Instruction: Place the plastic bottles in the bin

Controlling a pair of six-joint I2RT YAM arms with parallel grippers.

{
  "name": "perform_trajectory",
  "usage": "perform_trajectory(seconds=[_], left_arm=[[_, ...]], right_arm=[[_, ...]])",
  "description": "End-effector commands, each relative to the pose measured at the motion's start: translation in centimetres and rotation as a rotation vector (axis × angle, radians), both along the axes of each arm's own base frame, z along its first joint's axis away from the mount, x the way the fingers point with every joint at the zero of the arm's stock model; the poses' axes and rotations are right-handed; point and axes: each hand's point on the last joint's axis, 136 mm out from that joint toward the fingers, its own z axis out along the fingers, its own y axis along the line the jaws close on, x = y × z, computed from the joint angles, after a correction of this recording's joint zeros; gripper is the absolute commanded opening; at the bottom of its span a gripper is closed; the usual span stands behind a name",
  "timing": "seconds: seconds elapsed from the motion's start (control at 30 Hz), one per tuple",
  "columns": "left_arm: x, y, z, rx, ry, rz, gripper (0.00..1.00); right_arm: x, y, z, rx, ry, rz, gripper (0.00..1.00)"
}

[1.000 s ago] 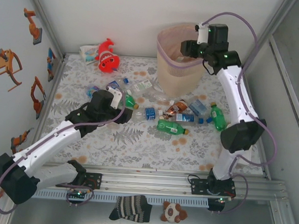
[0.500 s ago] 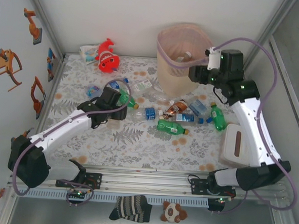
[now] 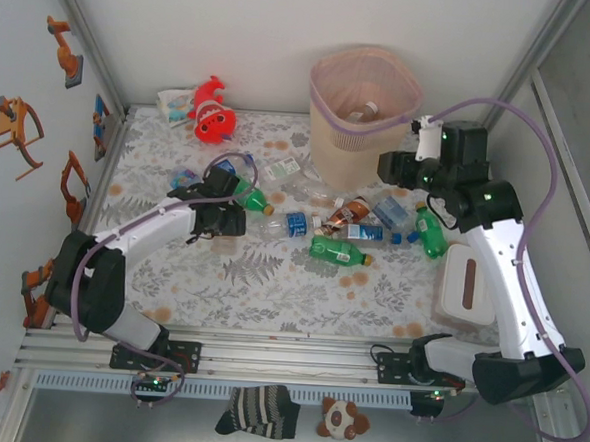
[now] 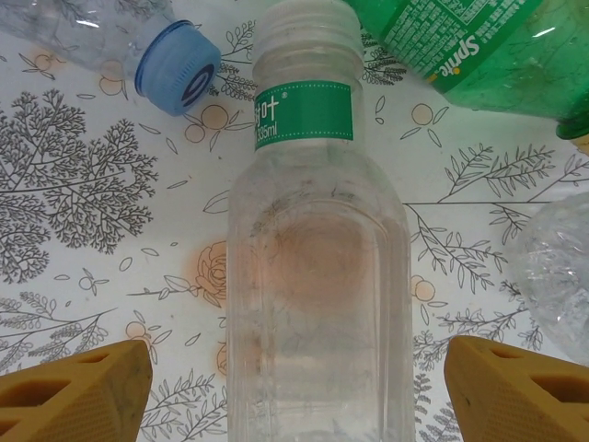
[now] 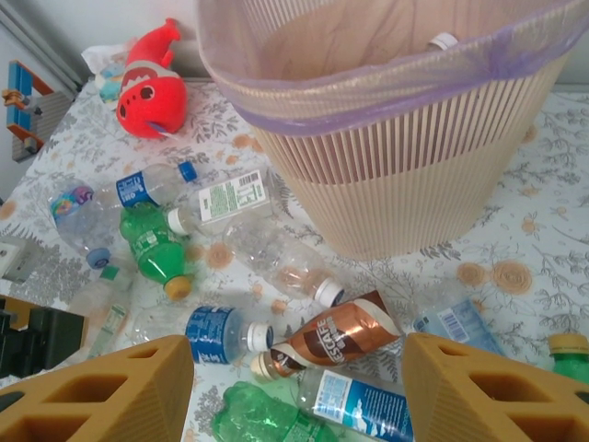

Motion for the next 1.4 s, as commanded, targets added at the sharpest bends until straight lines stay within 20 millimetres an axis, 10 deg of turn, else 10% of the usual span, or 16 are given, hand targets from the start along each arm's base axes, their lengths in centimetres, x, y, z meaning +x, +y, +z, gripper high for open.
perform_trajectory(seconds=[0.0,0.7,0.97,1.37], left_arm=[[0.3,-0.4,-0.2,-0.018,0.034,0.007,0.82],[0.0,-0.2,-3.8,0.039,0.128,0.001,0.59],[0.2,-0.5,-0.1,-0.011,0.03,-0.028,0.55],[-1.1,-4.9,11.3,-0.334,-0.358,-0.315,0.51]], right_arm=[[-0.6,0.0,0.1,0.02,0.001,-0.013,0.6],[-0.1,0.7,0.6,0.046,0.007,0.003,0.59],[-0.4,1.4,1.7,0.094,-0.011,0.032,0.59],[-2.3,6.2,4.5,0.222,-0.087,0.25,0.59]])
